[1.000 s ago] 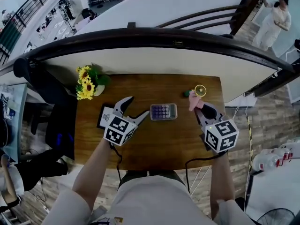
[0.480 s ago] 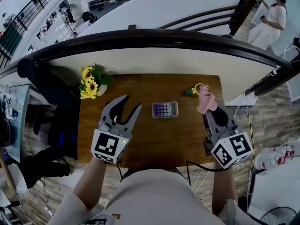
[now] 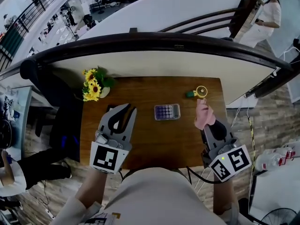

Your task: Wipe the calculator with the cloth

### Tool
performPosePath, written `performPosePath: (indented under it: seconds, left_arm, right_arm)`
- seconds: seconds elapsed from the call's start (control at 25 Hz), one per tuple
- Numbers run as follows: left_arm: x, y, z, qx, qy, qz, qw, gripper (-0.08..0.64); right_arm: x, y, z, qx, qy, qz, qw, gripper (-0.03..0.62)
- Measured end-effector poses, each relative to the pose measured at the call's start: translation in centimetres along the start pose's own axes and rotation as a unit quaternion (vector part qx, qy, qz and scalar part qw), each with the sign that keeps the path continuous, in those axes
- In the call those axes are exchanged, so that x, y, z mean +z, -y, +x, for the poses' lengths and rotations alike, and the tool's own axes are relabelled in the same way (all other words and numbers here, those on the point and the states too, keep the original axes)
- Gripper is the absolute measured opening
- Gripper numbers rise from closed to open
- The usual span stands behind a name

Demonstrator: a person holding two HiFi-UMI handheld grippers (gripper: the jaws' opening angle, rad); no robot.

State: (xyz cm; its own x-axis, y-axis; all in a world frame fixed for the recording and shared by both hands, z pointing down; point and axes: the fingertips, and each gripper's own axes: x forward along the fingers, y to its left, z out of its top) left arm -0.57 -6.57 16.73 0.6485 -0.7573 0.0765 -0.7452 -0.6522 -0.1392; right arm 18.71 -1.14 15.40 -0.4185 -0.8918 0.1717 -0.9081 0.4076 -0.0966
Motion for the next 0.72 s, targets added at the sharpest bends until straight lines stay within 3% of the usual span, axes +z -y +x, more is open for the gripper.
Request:
performPosePath:
  seconds: [0.72]
  left_arm:
    - [1.0, -0.5, -1.6, -0.003, 0.006, -0.022, 0.9997, 0.003]
  right_arm:
    - [-0.8, -1.0, -0.7, -0.009, -0.024, -0.008, 1.0, 0.035]
